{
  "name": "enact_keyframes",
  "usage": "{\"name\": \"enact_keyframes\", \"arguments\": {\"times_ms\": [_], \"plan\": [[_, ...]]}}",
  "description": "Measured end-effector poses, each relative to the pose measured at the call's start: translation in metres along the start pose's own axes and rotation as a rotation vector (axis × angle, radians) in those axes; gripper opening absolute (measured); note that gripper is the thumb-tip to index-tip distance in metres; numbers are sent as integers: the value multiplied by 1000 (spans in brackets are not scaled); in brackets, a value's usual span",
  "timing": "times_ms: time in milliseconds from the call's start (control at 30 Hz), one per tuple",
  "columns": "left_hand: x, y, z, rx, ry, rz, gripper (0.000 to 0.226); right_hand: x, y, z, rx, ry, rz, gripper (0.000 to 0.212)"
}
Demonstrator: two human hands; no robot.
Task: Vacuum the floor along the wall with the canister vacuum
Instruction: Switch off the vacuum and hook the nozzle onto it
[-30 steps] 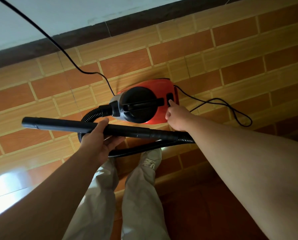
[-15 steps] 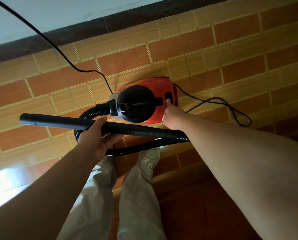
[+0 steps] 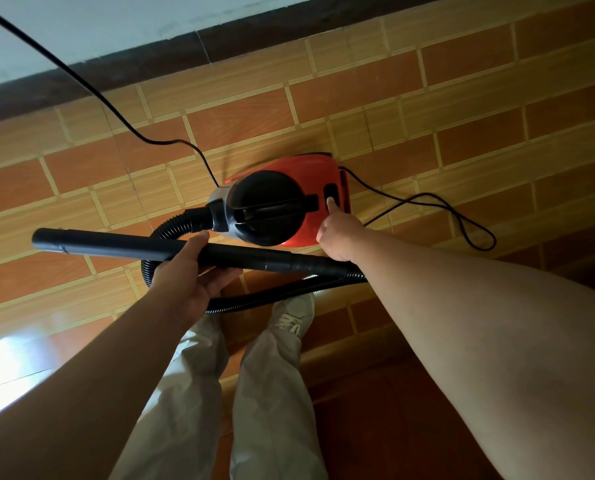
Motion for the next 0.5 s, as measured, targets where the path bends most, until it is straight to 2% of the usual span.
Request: {"name": "enact_keyframes", "arguments": {"times_ms": [33,100,200,367,500], "plan": [[0,1,-1,-2,-1,0,51,4,-2,1,18,18,7,54],[-1,2,-3,-10,-7,-3,49,5,5,-7,13,56,-1,20],[-1,4,-5,-19,-5,-2,50,1,11,-17,-32,60,-38,30],[-3,3,-6,-21,-9,0,49,1,8,-18,-37,9,-96,21],[-4,3,-8,-20,-2,-1,48,1,12,-27,-68,-53,-2,18]]}}
Point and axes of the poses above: each hand's wrist, its own z-axis towards the middle knuckle, its own x-axis out of the palm, y = z × x, the point moved 8 cm from there along z, towards the middle knuckle, and after that the axes turned 9 degrees about -x, right-handed, at the moved point
